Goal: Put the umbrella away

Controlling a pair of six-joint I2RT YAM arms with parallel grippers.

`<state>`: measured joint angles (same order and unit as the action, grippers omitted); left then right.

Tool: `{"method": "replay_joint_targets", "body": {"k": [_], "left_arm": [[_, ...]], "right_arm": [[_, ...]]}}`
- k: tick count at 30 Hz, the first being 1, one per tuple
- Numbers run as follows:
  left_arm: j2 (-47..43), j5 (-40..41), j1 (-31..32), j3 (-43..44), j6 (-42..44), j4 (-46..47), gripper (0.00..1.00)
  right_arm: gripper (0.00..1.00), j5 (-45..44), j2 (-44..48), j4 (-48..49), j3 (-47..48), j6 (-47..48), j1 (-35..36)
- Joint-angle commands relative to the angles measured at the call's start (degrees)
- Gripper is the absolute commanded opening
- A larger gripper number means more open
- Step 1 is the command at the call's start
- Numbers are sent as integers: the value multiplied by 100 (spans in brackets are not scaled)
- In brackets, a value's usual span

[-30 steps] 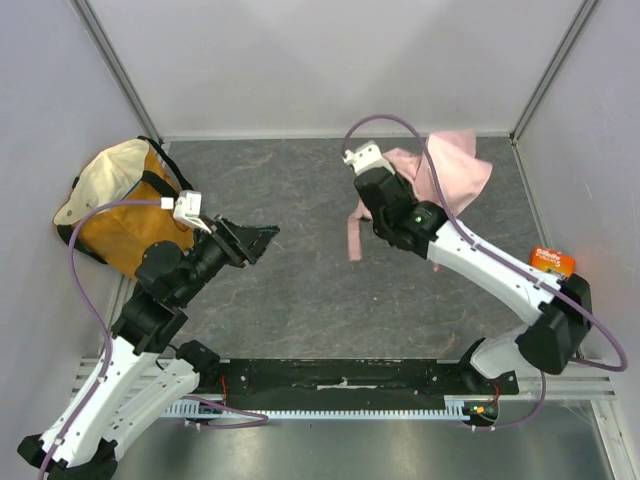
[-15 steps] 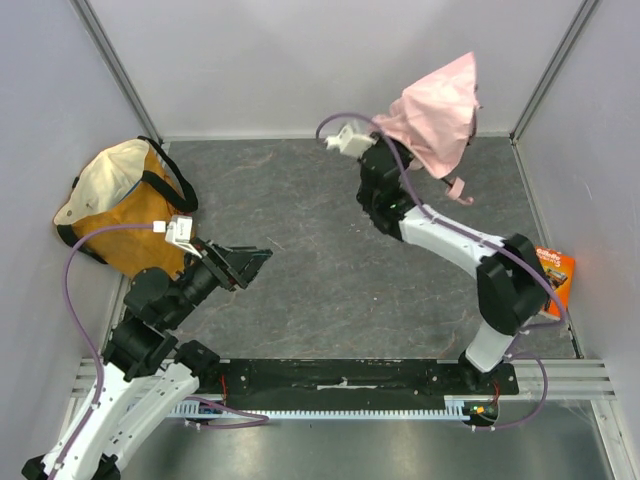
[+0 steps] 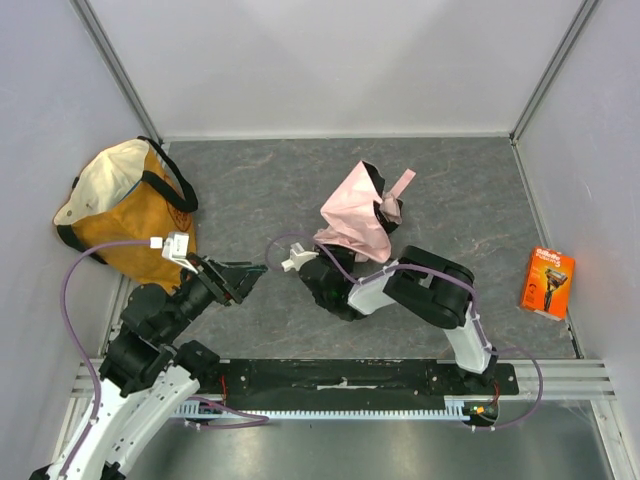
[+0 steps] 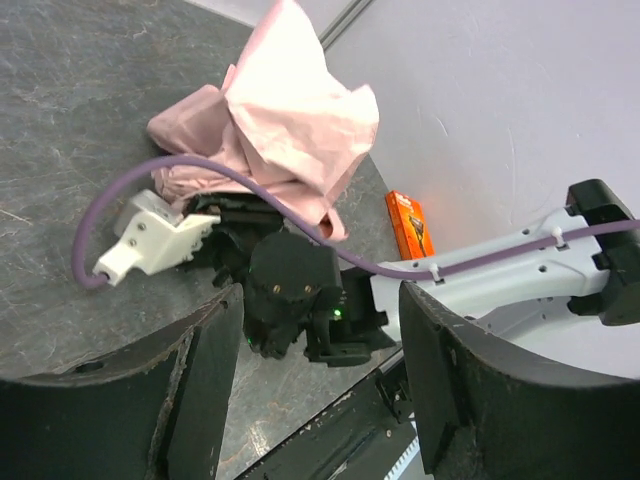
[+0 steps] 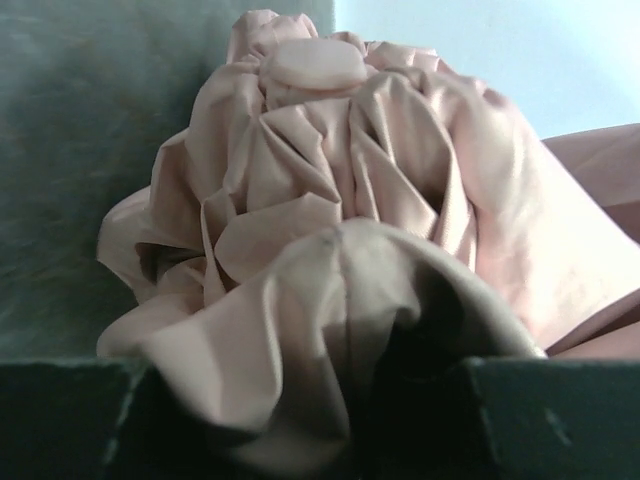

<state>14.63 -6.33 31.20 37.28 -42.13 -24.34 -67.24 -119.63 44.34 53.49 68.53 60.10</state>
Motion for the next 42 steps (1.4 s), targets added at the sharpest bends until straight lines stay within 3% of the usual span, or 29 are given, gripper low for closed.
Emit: {"method": "replay_joint_targets", "body": {"k": [1,3,7,17,23,29,32,35,40,42], "left_arm": [[-154,132,-18,60,-24,-203,70],[-180,167,-18,52,-15,-247,70],[-206,193,-9,-97,-111,-264,70],[-347,404,-26,-133,-182,-519,70],[-417,975,-26,-107,-427,-1142,63],[-496,1415,-26,-186,-928,-1776,57],[-514,1214,-26,-291,-1025,-1803,57],[-444,872,-26,-589,-1341,-1645,66],[135,-226,-26,-1388,-2245,-698,75],[329,-709,-26,-1950,-2710,161,76]], "right_arm": [[0,226,669,-3096,432,-3496,125],[0,877,678,-4611,810,-4441,169],[0,2064,520,-5872,908,-5094,292],[0,4797,239,-6841,943,-5201,336],[0,6492,-33,-7386,1110,-5096,266],[0,7373,-157,-7870,1514,-5096,-41],[0,7848,-270,-8115,1734,-5069,-243],[0,8033,-359,-8239,1840,-5043,-314],[0,8534,-473,-8459,1989,-4929,-525],[0,8692,-491,-8512,2042,-4885,-595]]}}
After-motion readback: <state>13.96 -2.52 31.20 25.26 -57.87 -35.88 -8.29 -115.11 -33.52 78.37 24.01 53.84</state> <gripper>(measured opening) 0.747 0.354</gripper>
